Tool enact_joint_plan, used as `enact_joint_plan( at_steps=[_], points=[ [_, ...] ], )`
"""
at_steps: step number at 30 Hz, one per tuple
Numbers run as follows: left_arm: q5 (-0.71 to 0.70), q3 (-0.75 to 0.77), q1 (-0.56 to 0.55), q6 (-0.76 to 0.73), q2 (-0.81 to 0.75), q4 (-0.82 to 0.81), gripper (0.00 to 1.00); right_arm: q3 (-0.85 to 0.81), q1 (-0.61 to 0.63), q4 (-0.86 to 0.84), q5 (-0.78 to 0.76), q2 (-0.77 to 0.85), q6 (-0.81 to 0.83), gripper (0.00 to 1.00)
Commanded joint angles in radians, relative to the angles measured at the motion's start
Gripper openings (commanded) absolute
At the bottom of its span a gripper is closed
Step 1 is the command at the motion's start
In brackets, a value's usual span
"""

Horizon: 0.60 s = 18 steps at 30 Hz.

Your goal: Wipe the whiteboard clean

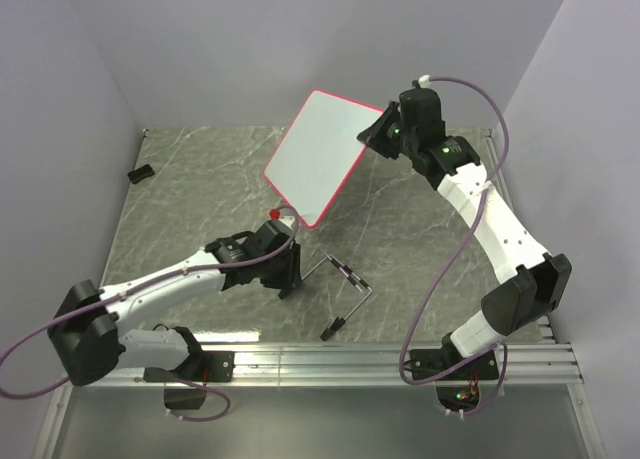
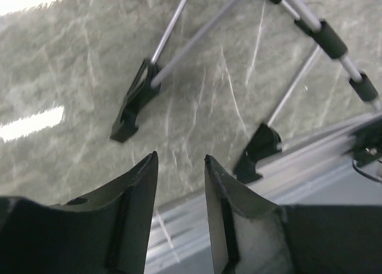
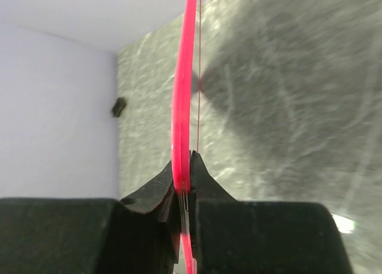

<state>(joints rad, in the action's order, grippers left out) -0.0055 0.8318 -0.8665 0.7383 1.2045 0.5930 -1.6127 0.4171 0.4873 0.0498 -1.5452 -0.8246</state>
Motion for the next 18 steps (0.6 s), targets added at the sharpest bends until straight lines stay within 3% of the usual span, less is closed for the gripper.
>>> enact_joint_plan(
  at_steps=[1,6,11,14,18],
  points=[
    [-0.007,0.016,-0.006,-0.063,0.077,-0.177,0.42,-0.169,-0.008,0.029,-0.103,0.05,0.045,0.0],
    [0.07,0.084,-0.011,-0.1,0.252,-0.323,0.42,-0.246,-0.008,0.123,-0.139,0.069,0.081,0.0],
    [0.009,0.131,-0.003,-0.091,0.401,-0.369,0.39,-0.254,-0.014,0.171,-0.179,0.117,0.108,0.0],
    [-0.056,0.159,0.035,-0.094,0.47,-0.363,0.37,-0.291,-0.021,0.226,-0.198,0.137,0.137,0.0],
    [-0.073,0.176,0.185,-0.089,0.524,-0.377,0.34,-0.342,-0.026,0.293,-0.221,0.164,0.171,0.0]
  ],
)
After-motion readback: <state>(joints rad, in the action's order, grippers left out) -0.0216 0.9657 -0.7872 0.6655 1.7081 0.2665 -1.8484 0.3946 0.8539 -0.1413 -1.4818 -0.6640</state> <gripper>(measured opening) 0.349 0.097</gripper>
